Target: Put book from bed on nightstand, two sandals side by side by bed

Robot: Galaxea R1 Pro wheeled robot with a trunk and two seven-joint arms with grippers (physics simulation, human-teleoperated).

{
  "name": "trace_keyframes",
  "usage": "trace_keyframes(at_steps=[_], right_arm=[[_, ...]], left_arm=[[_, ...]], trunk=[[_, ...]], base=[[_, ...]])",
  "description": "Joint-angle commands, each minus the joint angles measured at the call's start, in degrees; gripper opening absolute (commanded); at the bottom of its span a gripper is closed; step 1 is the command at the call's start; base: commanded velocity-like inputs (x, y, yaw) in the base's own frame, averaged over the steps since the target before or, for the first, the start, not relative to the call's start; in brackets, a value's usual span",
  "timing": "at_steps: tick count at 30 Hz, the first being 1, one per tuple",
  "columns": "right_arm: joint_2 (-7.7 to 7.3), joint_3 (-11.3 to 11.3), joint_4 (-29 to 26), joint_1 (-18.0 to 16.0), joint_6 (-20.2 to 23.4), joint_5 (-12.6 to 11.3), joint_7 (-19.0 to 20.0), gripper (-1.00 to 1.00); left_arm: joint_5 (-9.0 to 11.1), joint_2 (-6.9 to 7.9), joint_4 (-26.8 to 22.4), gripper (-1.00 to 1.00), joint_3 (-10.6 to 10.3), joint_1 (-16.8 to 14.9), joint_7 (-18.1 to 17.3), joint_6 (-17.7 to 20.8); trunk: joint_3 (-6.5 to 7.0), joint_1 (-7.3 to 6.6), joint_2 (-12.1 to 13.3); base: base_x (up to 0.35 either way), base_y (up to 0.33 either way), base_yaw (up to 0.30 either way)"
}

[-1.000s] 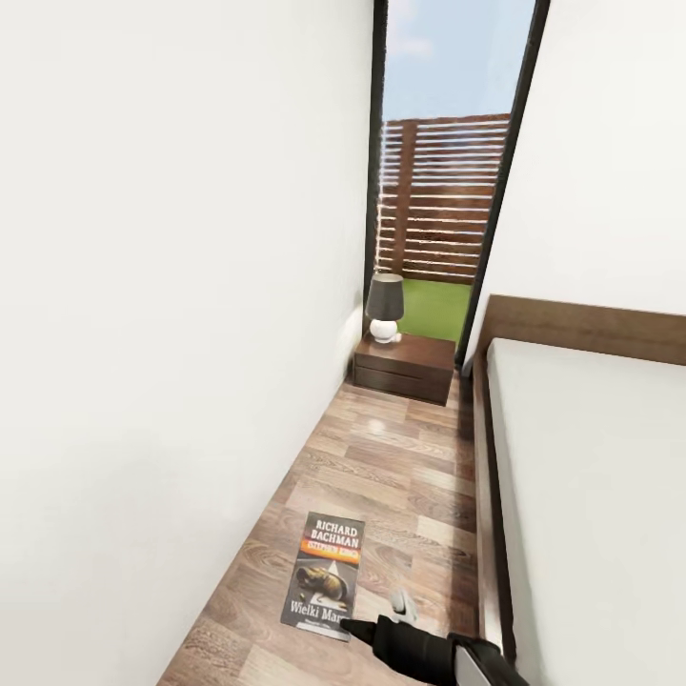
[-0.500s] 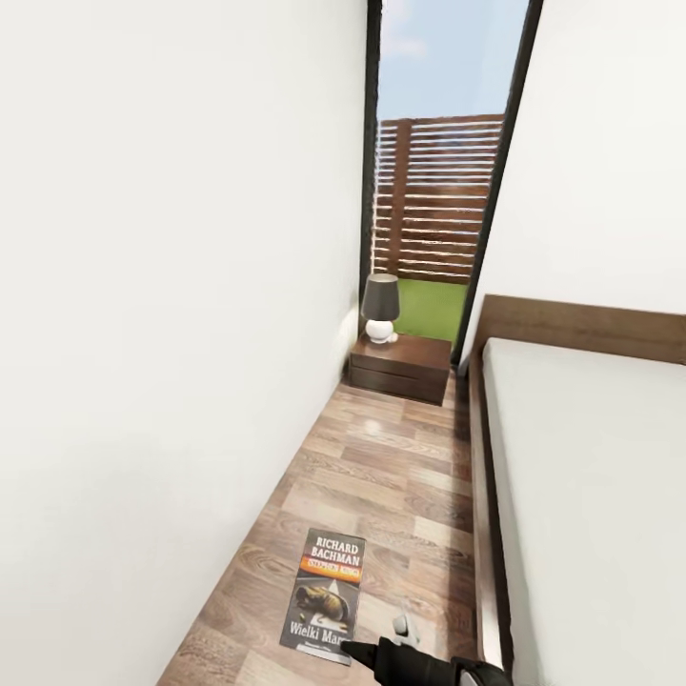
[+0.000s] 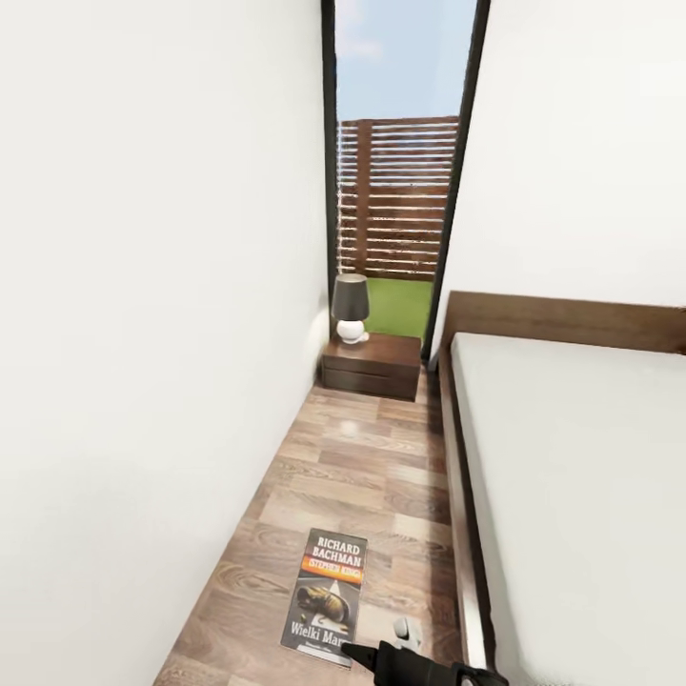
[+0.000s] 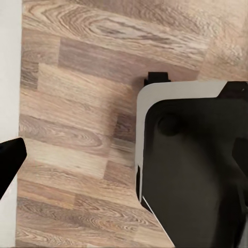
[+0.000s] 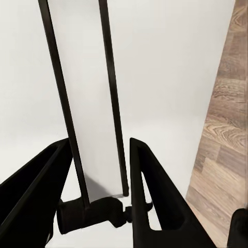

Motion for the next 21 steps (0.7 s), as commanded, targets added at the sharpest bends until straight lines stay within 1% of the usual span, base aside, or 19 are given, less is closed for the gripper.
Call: trace_keyframes(at_steps=[1,2,6,7,9,15,21], right_arm=[[0.00,0.17,0.00,-0.07,0.10,-0.59,-0.04,-1.00],[0.00,0.17,0.00,-0.07,0.10,-0.59,-0.04,-1.00],[0.05,0.21,-0.01,-0.03,-0.77,-0.58,-0.02,-1.00],[0.05,0.21,-0.01,-0.03,-0.77,-0.58,-0.02,-1.00],[0.09,0.23,-0.01,-0.02,-0.99,-0.57,0.00,-1.00],[0.20,0.27,-0.02,-0.01,-1.27,-0.52,-0.02,-1.00],[0.26,0.34,-0.03,-0.01,-1.37,-0.49,-0.03,-1.00]], left_arm=[[0.37,0.02,-0.16,1.00,-0.91,0.01,0.15,0.35],[0.37,0.02,-0.16,1.00,-0.91,0.01,0.15,0.35],[0.38,0.01,-0.16,1.00,-3.20,0.02,0.21,0.33],[0.38,0.01,-0.16,1.00,-3.20,0.02,0.21,0.33],[0.42,0.02,-0.16,1.00,-3.90,0.03,0.22,0.33],[0.50,0.02,-0.16,1.00,-4.83,0.03,0.24,0.32],[0.53,0.02,-0.16,1.00,-5.11,0.03,0.24,0.32]], trunk=[[-0.12,0.05,-0.11],[-0.12,0.05,-0.11],[-0.12,0.05,-0.11],[-0.12,0.05,-0.11],[-0.12,0.05,-0.11],[-0.12,0.05,-0.11],[-0.12,0.05,-0.11]], base=[[0.136,0.138,-0.268],[0.136,0.138,-0.268],[0.081,0.081,-0.248],[0.056,0.057,-0.215],[0.040,0.041,-0.161],[0.035,0.035,-0.071],[0.131,0.127,-0.019]])
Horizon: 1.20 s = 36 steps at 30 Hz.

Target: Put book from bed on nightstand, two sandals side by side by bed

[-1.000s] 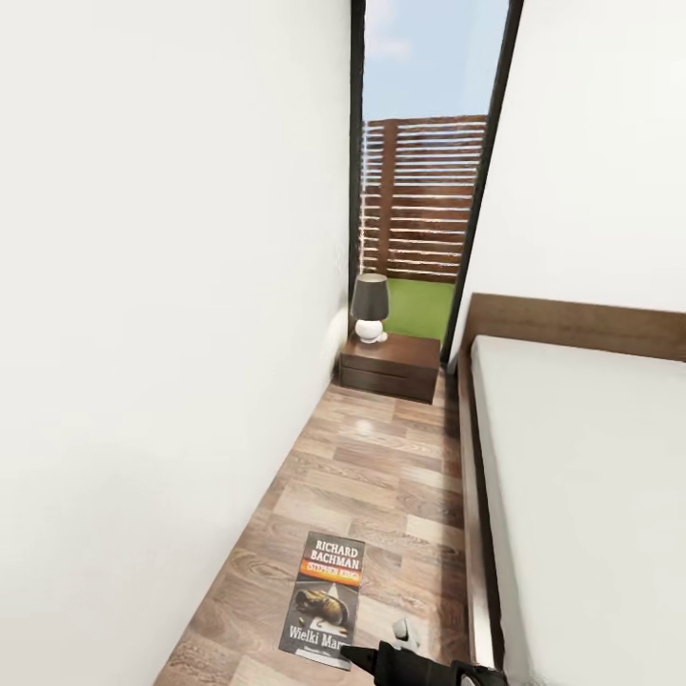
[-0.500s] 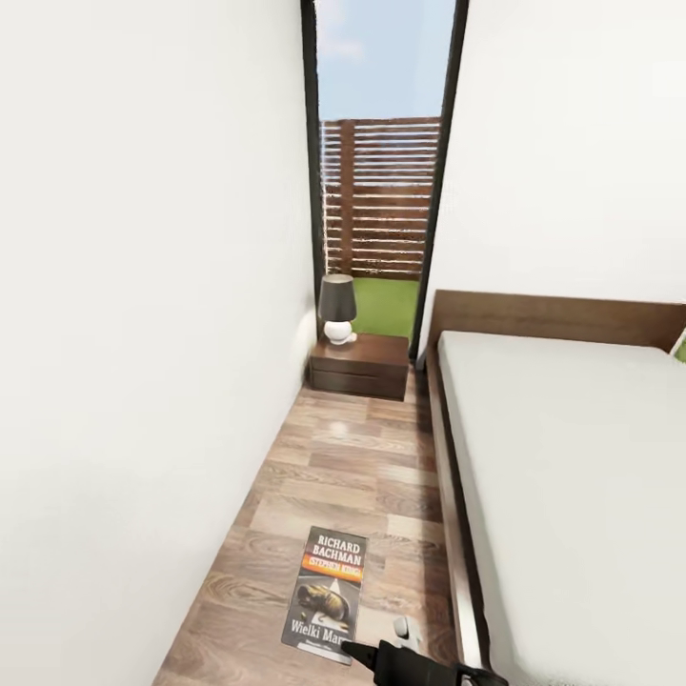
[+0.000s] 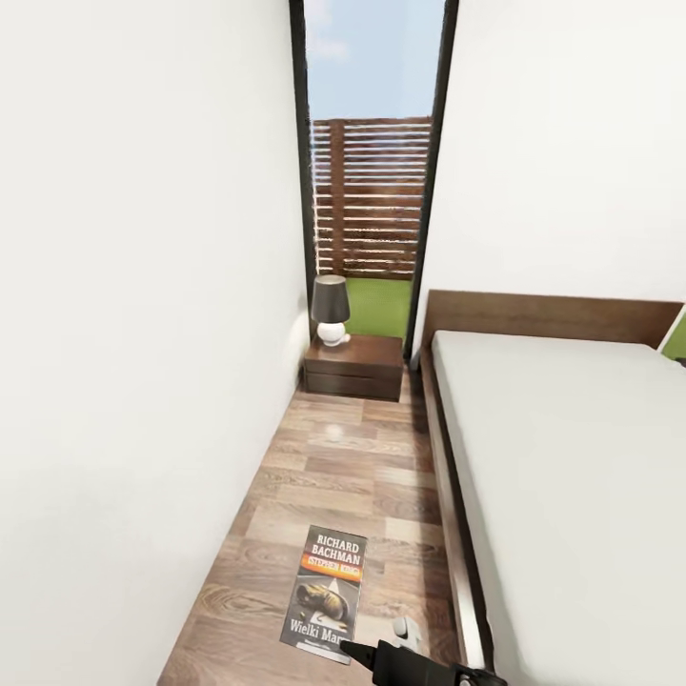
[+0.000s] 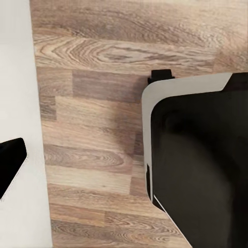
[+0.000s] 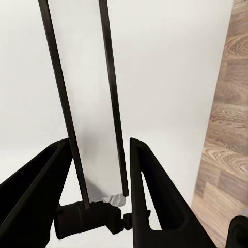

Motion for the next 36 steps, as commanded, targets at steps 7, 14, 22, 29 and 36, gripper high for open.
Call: trace_keyframes(at_steps=[7,14,22,29,36], right_arm=[[0.03,0.15,-0.02,-0.05,0.49,-0.64,-0.06,-1.00],[0.15,0.22,-0.02,-0.05,0.46,-0.64,-0.07,-1.00],[0.20,0.24,-0.02,-0.05,0.43,-0.63,-0.07,-1.00],[0.22,0.25,-0.02,-0.05,0.43,-0.63,-0.07,-1.00],[0.22,0.25,0.00,-0.05,0.43,-0.63,-0.07,-1.00]], left_arm=[[0.41,0.02,-0.14,1.00,-0.56,-0.01,0.14,0.12],[0.36,0.02,-0.14,1.00,-0.58,-0.01,0.14,0.05],[0.36,0.02,-0.14,1.00,-0.63,-0.01,0.14,0.06],[0.40,0.02,-0.14,1.00,-0.66,-0.01,0.14,0.02],[0.42,0.02,-0.14,1.00,-0.67,0.01,0.21,-0.05]], trunk=[[-0.12,0.04,-0.11],[-0.12,0.04,-0.11],[-0.12,0.04,-0.11],[-0.12,0.04,-0.11],[-0.12,0.04,-0.11]], base=[[0.054,0.048,-0.006],[0.051,0.056,-0.001],[0.168,0.188,0.000],[0.193,0.193,-0.052],[0.087,0.086,-0.177]])
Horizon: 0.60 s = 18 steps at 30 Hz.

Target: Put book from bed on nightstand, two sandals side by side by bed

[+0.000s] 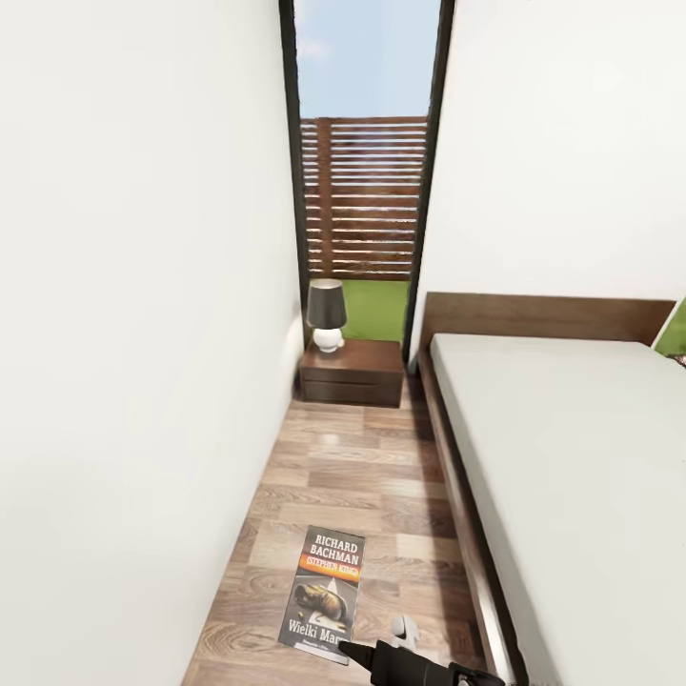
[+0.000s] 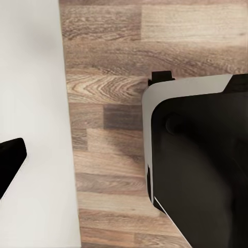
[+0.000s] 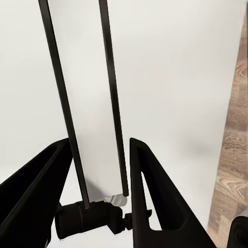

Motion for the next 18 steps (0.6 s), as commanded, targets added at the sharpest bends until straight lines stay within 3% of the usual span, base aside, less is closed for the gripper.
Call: trace_keyframes(at_steps=[1,18], right_arm=[[-0.02,0.14,0.00,-0.06,0.50,-0.62,-0.03,-1.00],[0.14,0.14,0.04,-0.06,0.49,-0.62,-0.03,-1.00]], left_arm=[[0.38,0.02,-0.16,1.00,-0.45,0.00,0.15,0.36],[0.39,0.02,-0.16,1.00,-0.46,-0.01,0.09,0.32]], trunk=[[-0.12,0.04,-0.12],[-0.12,0.04,-0.12]], base=[[0.040,0.040,-0.199],[0.017,0.018,-0.092]])
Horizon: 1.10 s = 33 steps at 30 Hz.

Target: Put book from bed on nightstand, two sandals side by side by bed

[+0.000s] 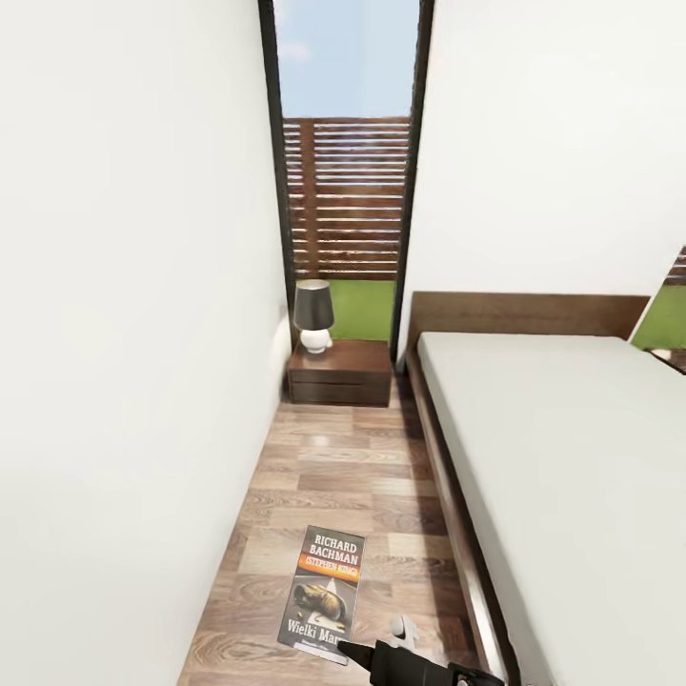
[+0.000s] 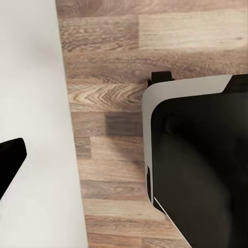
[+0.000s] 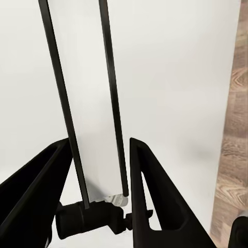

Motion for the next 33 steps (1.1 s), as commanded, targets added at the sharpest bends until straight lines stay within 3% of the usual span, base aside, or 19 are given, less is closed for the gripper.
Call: trace_keyframes(at_steps=[1,12,33], right_arm=[[-0.03,0.14,-0.01,-0.06,0.50,-0.62,-0.03,-1.00],[-0.02,0.19,-0.06,-0.06,0.49,-0.57,-0.03,-1.00],[-0.01,0.21,-0.06,-0.06,0.49,-0.54,-0.03,-1.00]], left_arm=[[0.36,0.02,-0.16,1.00,-0.45,0.00,0.14,0.37],[0.38,0.02,-0.18,1.00,-0.45,0.00,0.21,0.37],[0.38,0.02,-0.16,1.00,-0.45,0.00,0.16,0.35]], trunk=[[-0.12,0.04,-0.12],[-0.12,0.04,-0.12],[-0.12,0.04,-0.12]], base=[[0.091,0.106,-0.202],[0.070,0.077,-0.174],[0.073,0.073,-0.018]])
